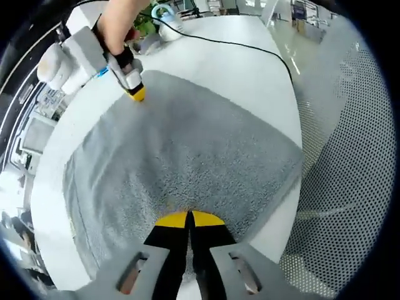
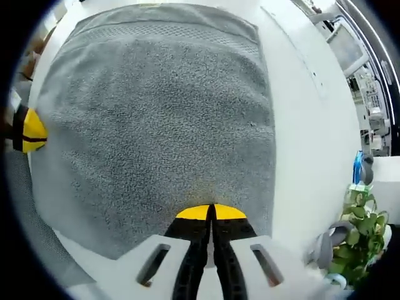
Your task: Fold the towel on the table until its edges align and the towel forms a compact rectangular stack.
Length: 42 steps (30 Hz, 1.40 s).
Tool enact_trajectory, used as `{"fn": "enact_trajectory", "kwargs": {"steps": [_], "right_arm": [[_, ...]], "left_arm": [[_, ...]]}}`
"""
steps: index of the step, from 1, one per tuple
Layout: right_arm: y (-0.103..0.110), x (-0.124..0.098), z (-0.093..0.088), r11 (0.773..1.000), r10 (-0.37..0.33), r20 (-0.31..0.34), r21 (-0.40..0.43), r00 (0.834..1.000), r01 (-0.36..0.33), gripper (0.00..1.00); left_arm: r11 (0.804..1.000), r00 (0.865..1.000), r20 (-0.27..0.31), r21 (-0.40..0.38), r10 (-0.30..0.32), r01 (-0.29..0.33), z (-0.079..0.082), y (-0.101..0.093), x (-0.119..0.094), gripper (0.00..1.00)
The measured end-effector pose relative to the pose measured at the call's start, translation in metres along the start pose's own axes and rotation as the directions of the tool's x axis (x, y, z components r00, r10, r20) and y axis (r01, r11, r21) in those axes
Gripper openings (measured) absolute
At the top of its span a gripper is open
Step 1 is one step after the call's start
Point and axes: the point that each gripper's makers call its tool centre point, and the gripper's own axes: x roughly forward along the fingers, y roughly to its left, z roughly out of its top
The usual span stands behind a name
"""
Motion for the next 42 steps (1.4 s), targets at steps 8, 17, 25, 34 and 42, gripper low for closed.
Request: {"fn": "enact_trajectory", "kwargs": {"steps": [8,17,25,34,42], "right_arm": [[0.006,-0.003,-0.006,0.995,0.040,0.093,0.092,0.995,-0.049,0.00],[0.017,-0.008,-0.009,0.984,0.048,0.297,0.147,0.953,-0.096,0.00],[0.031,-0.014,-0.018,0.960,0.041,0.433,0.233,0.901,-0.156,0.00],[0.054,-0.019,-0.017,0.988,-0.012,0.455,0.145,0.890,-0.061,0.00],[0.064,-0.023,-0.021,0.977,-0.019,0.490,0.194,0.871,-0.087,0.00]], "left_arm": [[0.995,1.000,-0.009,-0.100,0.023,-0.023,-0.008,0.010,-0.002,0.01],[0.965,1.000,0.028,-0.264,0.008,-0.001,-0.020,0.022,-0.005,0.01],[0.968,1.000,-0.005,-0.248,0.028,-0.029,-0.029,0.029,-0.007,0.01],[0.973,0.998,-0.040,-0.224,0.042,-0.050,-0.041,0.038,-0.011,0.01],[0.985,0.995,-0.082,-0.155,0.062,-0.074,-0.048,0.046,-0.011,0.01]]}}
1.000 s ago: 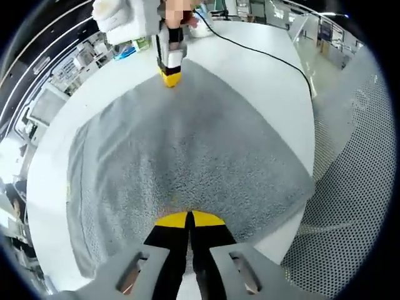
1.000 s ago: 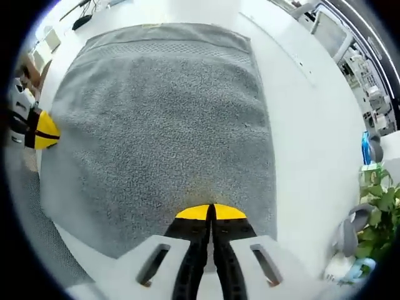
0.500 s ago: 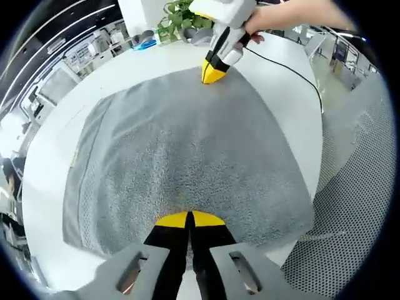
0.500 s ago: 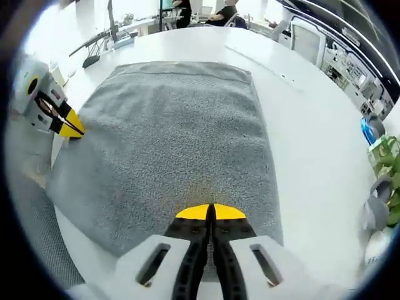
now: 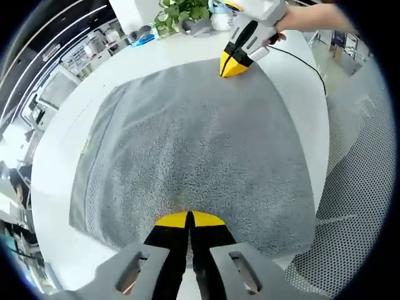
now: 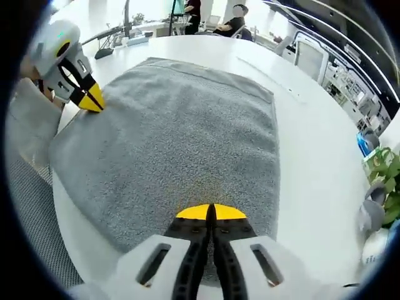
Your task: Fold the towel on the table until its edges align and the towel forms a compact rectangular stack.
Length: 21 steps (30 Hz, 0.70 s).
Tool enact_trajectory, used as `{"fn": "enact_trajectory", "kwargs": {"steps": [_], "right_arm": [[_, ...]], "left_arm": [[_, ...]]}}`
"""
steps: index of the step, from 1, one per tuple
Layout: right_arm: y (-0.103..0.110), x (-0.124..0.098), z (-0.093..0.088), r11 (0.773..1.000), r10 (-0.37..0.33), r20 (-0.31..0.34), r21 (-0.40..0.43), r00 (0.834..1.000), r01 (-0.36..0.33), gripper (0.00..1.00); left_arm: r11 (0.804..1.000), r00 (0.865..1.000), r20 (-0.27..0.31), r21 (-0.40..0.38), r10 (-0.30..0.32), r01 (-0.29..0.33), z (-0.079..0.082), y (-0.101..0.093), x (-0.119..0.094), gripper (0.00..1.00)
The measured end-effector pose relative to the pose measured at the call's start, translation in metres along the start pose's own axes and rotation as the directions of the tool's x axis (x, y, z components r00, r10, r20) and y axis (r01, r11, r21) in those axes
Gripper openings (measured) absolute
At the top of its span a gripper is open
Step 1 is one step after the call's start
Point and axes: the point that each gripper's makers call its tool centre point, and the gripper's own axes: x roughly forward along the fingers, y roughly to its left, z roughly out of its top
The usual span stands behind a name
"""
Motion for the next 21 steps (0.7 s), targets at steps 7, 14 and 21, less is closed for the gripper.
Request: {"fn": "enact_trajectory", "kwargs": {"steps": [7,14,21], "right_arm": [[0.006,-0.002,-0.002,0.999,-0.005,0.021,0.039,1.000,0.004,0.00],[0.013,-0.008,-0.007,0.995,0.015,-0.007,0.099,1.000,-0.014,0.00],[0.020,-0.013,-0.013,0.993,-0.016,0.006,0.117,1.000,0.015,0.00]], "left_arm": [[1.000,1.000,-0.001,-0.007,0.014,-0.014,-0.002,0.005,0.000,0.01],[0.999,0.999,-0.007,0.010,0.032,-0.032,-0.001,0.009,0.002,0.01],[1.000,1.000,0.009,-0.010,0.012,-0.012,0.001,0.017,0.005,0.01]]}}
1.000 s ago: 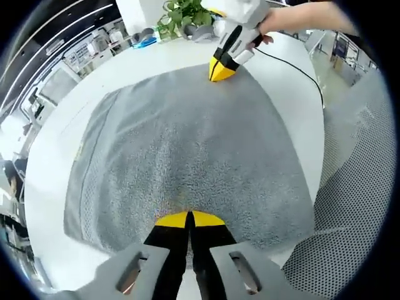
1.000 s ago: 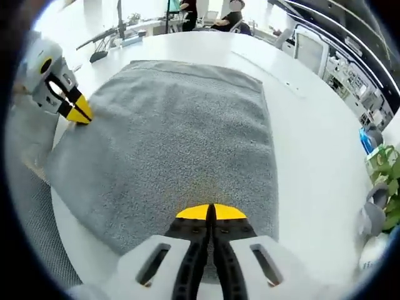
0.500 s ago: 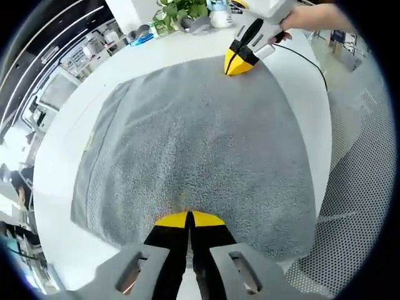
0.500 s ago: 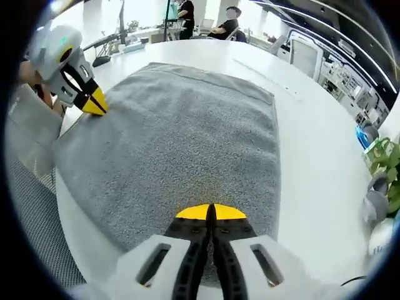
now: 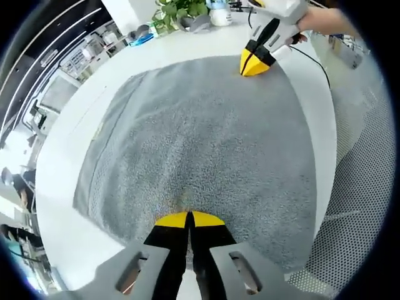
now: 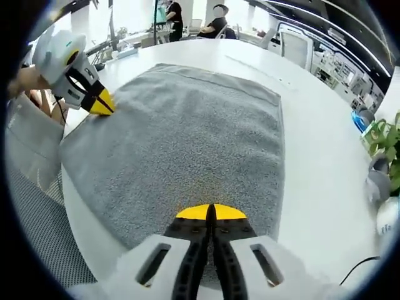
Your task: Fold the towel on the table until its edges align and the towel forms a compact rectangular stack.
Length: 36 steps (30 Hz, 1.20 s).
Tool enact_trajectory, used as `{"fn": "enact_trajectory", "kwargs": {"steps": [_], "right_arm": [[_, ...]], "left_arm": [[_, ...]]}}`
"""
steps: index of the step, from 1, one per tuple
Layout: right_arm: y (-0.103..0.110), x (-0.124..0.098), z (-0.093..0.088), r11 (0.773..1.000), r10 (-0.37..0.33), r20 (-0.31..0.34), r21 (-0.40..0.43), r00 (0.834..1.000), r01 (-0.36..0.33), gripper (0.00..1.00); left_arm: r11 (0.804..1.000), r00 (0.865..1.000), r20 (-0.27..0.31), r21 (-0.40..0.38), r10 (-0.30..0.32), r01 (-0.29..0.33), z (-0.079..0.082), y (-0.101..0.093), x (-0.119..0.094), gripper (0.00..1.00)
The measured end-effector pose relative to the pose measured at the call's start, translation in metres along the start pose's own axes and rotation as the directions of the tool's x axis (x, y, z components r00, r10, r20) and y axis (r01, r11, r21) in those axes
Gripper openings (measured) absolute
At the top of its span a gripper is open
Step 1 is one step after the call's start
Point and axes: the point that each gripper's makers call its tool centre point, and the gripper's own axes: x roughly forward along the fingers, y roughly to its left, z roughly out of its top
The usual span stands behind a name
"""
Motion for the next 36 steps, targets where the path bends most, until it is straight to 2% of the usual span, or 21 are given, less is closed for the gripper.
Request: {"fn": "enact_trajectory", "kwargs": {"steps": [10,18,25,30,36], "right_arm": [[0.006,-0.006,-0.007,0.997,-0.027,0.019,0.073,0.999,0.026,0.00],[0.011,-0.011,-0.013,0.993,-0.022,0.022,0.113,1.000,0.019,0.00],[0.016,-0.015,-0.018,0.993,-0.012,0.009,0.114,1.000,0.011,0.00],[0.021,-0.019,-0.022,0.993,-0.011,0.002,0.117,1.000,0.010,0.00],[0.029,-0.021,-0.025,0.997,-0.007,-0.020,0.081,1.000,0.009,0.00]], "left_arm": [[1.000,1.000,0.012,0.027,-0.012,0.012,0.006,0.004,0.004,0.01],[0.999,0.998,0.058,-0.009,-0.032,0.033,0.014,0.009,0.010,0.01],[0.997,0.998,0.035,0.063,-0.043,0.041,0.020,0.010,0.013,0.01],[0.996,0.998,0.032,0.078,-0.051,0.049,0.022,0.011,0.014,0.01],[0.994,0.998,0.032,0.091,-0.057,0.054,0.022,0.012,0.014,0.01]]}}
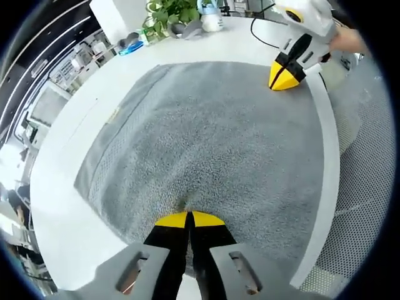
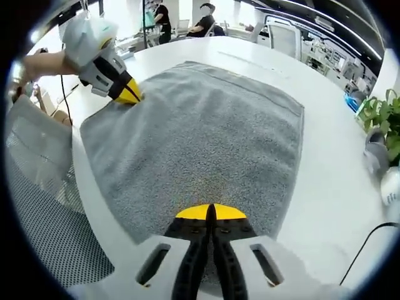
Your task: Fold the towel on the table until its edges align and the towel forms a compact rectangular stack.
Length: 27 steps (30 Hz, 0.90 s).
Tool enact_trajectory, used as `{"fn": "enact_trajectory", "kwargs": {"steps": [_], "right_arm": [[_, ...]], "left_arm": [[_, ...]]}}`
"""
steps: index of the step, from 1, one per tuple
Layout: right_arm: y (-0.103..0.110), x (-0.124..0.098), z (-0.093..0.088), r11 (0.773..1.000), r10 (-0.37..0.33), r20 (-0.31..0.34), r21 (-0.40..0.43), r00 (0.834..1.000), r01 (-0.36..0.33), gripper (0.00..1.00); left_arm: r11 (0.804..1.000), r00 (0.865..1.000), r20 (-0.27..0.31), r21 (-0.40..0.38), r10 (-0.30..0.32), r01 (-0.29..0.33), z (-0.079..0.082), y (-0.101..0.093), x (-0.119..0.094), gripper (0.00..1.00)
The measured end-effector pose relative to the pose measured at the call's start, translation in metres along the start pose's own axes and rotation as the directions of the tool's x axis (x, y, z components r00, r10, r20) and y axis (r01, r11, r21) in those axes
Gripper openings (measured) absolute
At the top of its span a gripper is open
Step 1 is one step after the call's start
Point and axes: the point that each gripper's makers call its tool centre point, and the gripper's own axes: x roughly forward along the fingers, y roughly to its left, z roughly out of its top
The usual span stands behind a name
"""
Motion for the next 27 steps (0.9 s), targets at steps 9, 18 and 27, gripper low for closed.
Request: {"fn": "enact_trajectory", "kwargs": {"steps": [9,18,27], "right_arm": [[0.008,-0.003,-0.005,1.000,0.011,-0.009,-0.019,1.000,-0.011,0.00],[0.013,-0.004,-0.005,0.999,0.017,-0.012,-0.045,1.000,-0.017,0.00],[0.012,-0.005,-0.005,0.998,0.026,0.012,-0.056,1.000,-0.025,0.00]], "left_arm": [[1.000,1.000,-0.012,0.020,-0.018,0.019,0.000,0.002,0.001,0.01],[1.000,1.000,-0.012,0.017,0.002,-0.002,0.001,0.010,0.003,0.01],[0.998,0.996,0.060,-0.027,0.066,-0.064,-0.002,0.012,0.000,0.01]]}}
